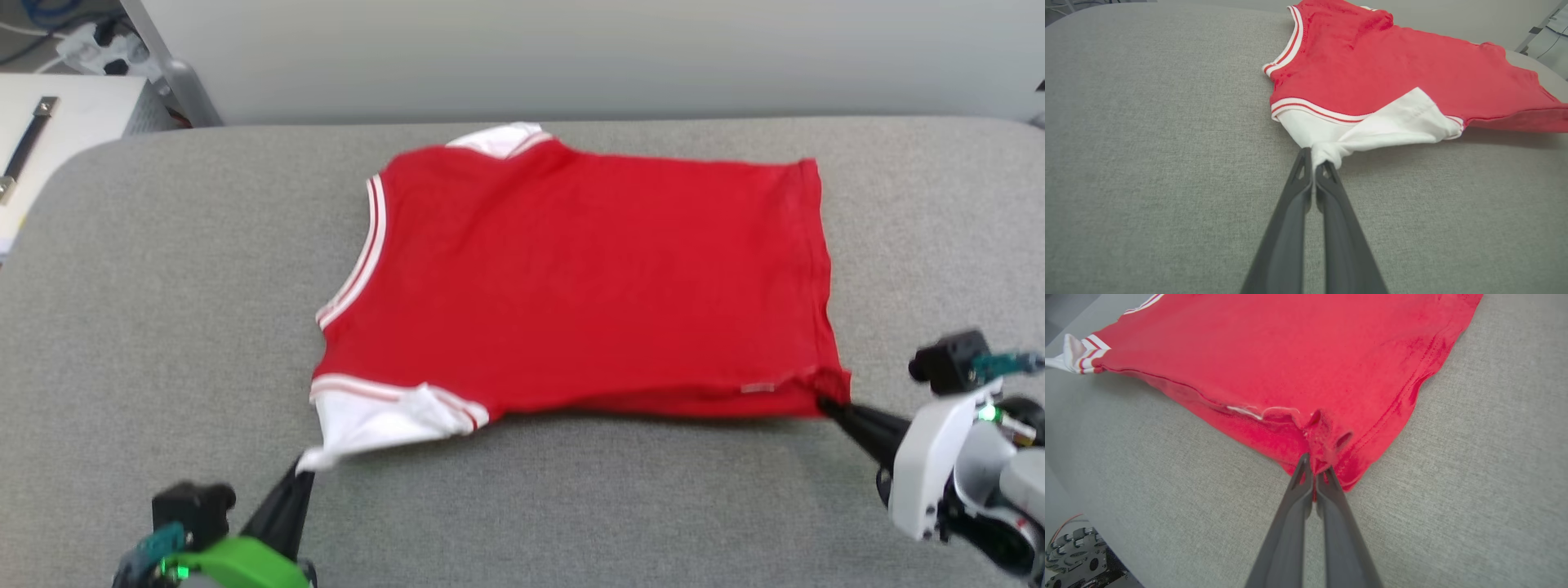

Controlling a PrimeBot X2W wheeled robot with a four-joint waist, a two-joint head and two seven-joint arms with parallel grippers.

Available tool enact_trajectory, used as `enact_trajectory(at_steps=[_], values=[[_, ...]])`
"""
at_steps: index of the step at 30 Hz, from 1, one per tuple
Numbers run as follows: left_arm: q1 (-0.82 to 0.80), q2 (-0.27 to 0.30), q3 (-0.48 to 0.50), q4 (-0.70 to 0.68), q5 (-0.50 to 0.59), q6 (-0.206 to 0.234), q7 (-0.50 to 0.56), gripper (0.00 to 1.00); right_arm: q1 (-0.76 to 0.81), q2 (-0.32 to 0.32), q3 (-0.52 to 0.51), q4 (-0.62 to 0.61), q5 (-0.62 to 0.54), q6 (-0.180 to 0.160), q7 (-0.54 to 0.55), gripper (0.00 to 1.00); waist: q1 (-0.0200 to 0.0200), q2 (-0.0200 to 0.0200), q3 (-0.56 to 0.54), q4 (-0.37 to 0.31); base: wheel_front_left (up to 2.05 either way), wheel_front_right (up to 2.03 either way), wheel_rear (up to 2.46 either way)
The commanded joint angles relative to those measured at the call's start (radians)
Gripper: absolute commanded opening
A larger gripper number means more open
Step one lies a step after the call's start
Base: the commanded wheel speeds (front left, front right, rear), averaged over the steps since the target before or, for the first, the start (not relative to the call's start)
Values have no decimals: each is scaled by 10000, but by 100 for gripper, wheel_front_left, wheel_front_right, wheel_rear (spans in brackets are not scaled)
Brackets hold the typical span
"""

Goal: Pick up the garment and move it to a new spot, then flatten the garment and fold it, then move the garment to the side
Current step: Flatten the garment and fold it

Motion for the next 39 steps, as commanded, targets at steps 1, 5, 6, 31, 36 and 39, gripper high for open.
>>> enact_trajectory(at_steps=[1,5,6,31,36,39], values=[[476,112,15,-137,-242,85,77,0,351,-69,78,-109,76,-6,-94,0,1,0,-447,58,0,0,0],[1561,232,-43,-536,-705,77,384,0,1100,-269,221,-378,176,-6,-94,0,1,0,-781,82,0,0,0],[1822,256,-48,-649,-836,84,463,0,1298,-330,239,-450,217,-6,-93,0,1,0,-860,106,0,0,0],[311,1005,-222,-1509,-171,-84,1200,0,2669,-932,-1524,-1570,406,-6,-295,0,1,0,-499,88,0,0,0],[-1434,936,-429,-749,129,-580,1514,0,2459,-857,-1943,-1698,192,-6,-156,0,1,0,12,-164,0,0,0],[-2501,893,-520,-54,201,-865,1667,0,2184,-730,-2214,-1718,47,-6,19,0,1,0,388,-364,0,0,0]])
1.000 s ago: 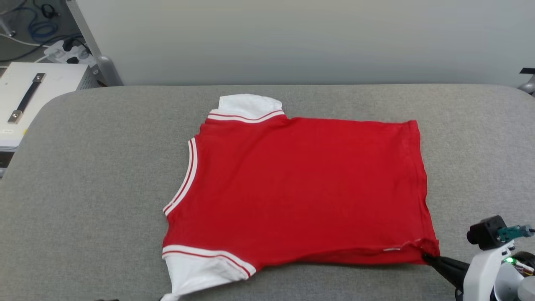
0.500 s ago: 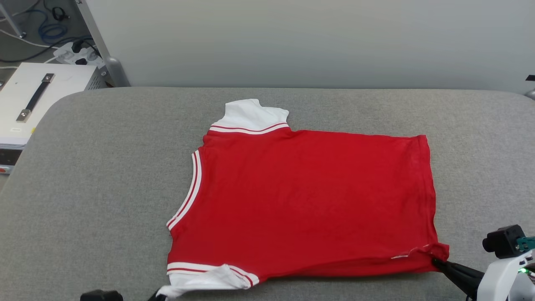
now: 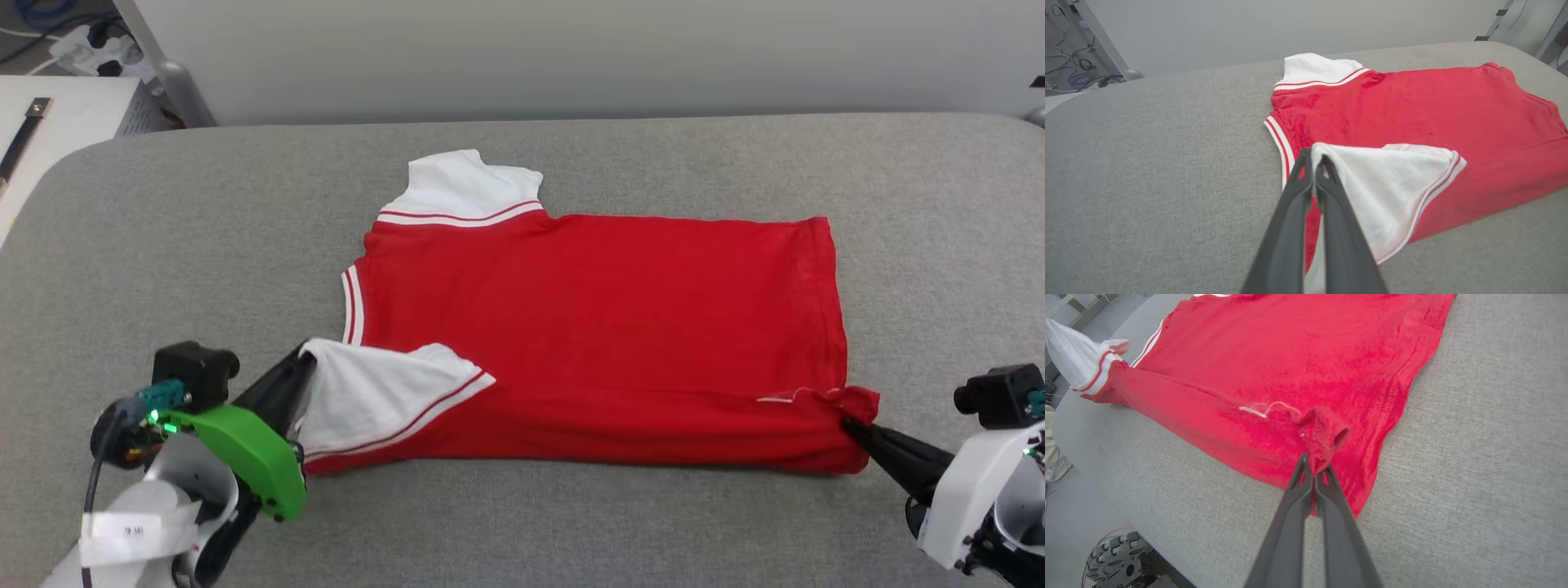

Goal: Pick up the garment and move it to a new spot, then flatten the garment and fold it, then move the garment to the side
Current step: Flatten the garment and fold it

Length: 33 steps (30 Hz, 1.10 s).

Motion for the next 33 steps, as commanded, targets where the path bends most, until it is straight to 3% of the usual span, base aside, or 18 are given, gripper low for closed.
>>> enact_trajectory(at_steps=[1,12,26,27,28,29,33], values=[[-513,4,-43,299,69,-124,69,0,-247,133,-148,-8,-96,-6,77,0,1,0,486,-326,0,0,0],[-3215,-202,-957,2973,322,-537,92,0,-1369,922,-619,768,-677,-6,709,0,1,0,1735,-614,0,0,0],[-4144,-552,-2932,5248,-772,-567,-561,0,-1630,1672,-366,1828,-813,-6,768,0,1,0,1887,-563,0,0,0],[-4218,-519,-3034,5342,-808,-568,-602,0,-1612,1657,-382,1827,-766,-6,766,23,1,0,1840,-531,0,0,0],[-4312,-492,-3106,5462,-900,-568,-635,32,-1600,1618,-427,1816,-743,-6,725,67,1,0,1775,-495,0,0,0],[-4391,-472,-3163,5542,-967,-568,-648,100,-1580,1582,-483,1806,-731,-6,671,100,1,0,1714,-461,0,0,0],[-4741,-233,-3562,5599,-1145,-568,-647,100,-1392,1386,-785,1592,-708,-6,305,100,1,0,1379,-314,0,0,0]])
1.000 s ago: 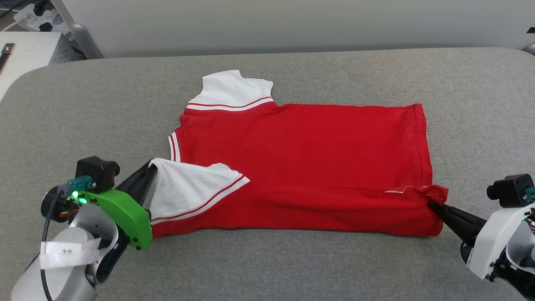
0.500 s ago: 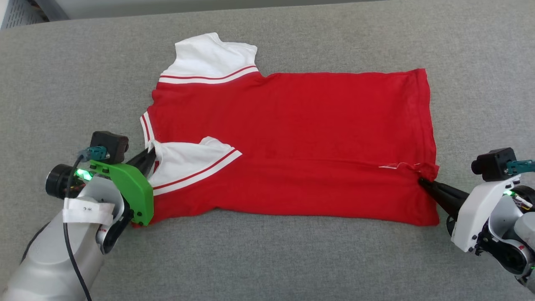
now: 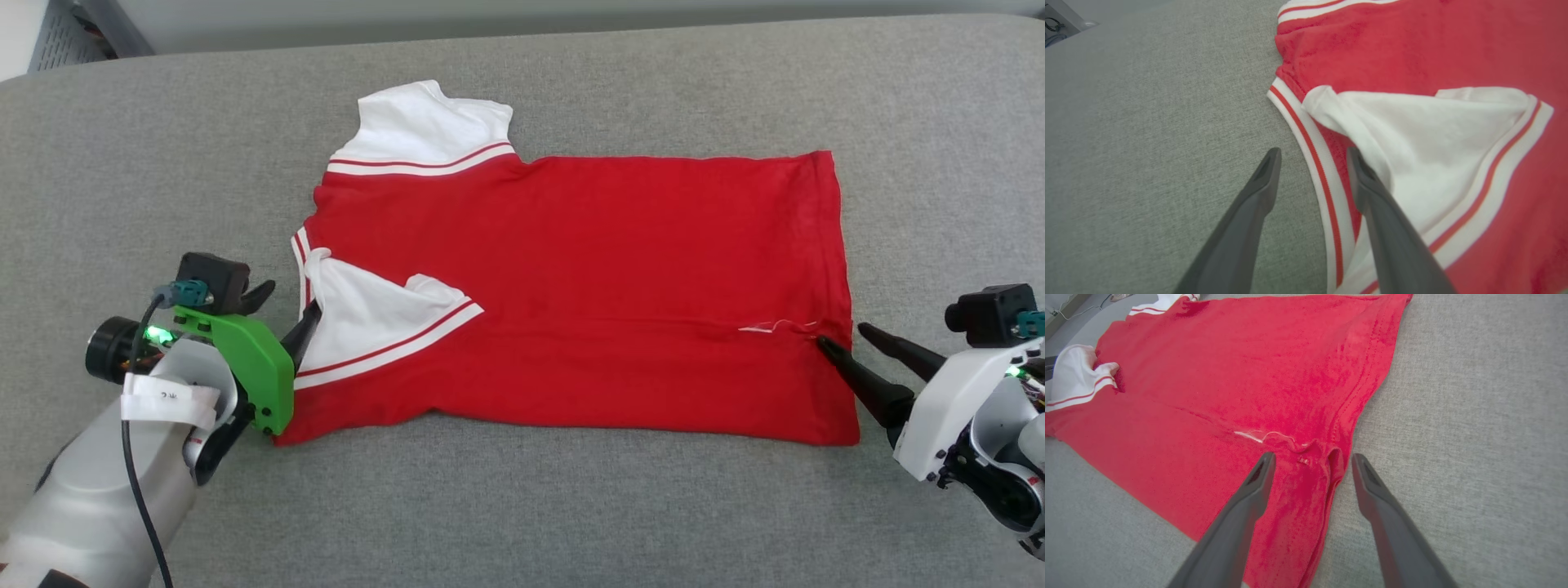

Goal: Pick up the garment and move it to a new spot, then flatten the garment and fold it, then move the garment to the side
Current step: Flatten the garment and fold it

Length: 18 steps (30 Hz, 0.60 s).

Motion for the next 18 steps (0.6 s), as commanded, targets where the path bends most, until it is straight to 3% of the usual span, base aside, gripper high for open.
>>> enact_trajectory(at_steps=[1,5,12,18], values=[[-356,202,-79,-7,-77,-29,-49,100,157,-86,-132,-95,29,-6,-200,100,-1,0,-286,167,0,0,0],[-684,623,-515,-397,-609,-30,617,100,497,-266,-446,-368,-71,-6,-385,100,-1,0,-627,303,0,0,0],[-1394,1771,-1328,-1978,-2564,-30,3800,100,897,-237,-969,-685,-317,-6,-192,100,-1,0,-873,417,0,0,0],[-1839,2189,-2022,-2801,-3379,-30,6225,100,1103,-16,-1343,-882,-609,-6,115,100,-1,0,-808,364,0,0,0]])
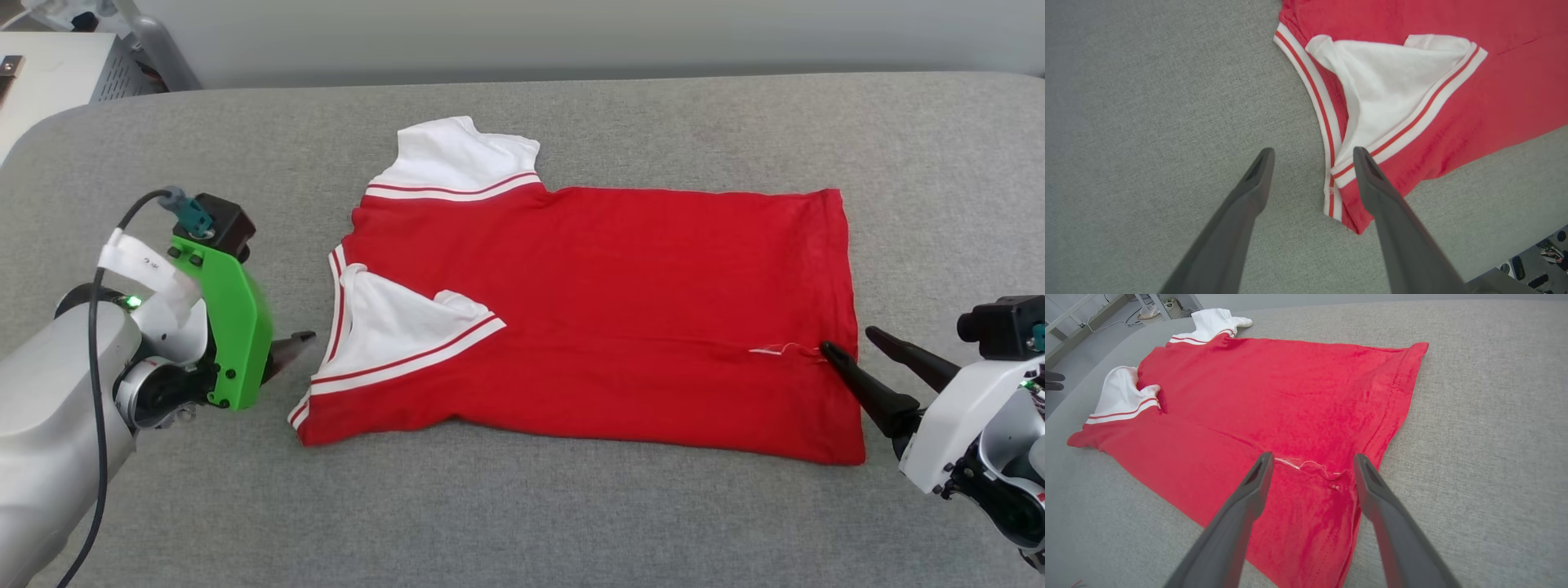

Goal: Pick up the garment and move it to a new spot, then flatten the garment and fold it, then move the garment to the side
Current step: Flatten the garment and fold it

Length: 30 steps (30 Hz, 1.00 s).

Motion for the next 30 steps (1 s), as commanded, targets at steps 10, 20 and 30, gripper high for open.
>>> enact_trajectory(at_steps=[10,20,30], values=[[67,-179,-772,229,-341,-29,1530,100,91,341,-566,-456,-489,-6,574,100,0,0,456,-421,0,0,0],[748,-581,-1396,968,-323,-29,1632,48,-4,505,-947,-659,-746,-6,884,100,0,0,729,-687,0,0,0],[780,-361,-1547,745,32,-30,183,0,-389,-3,-1616,-1567,-1345,-6,1781,100,0,0,173,-671,0,0,0]])
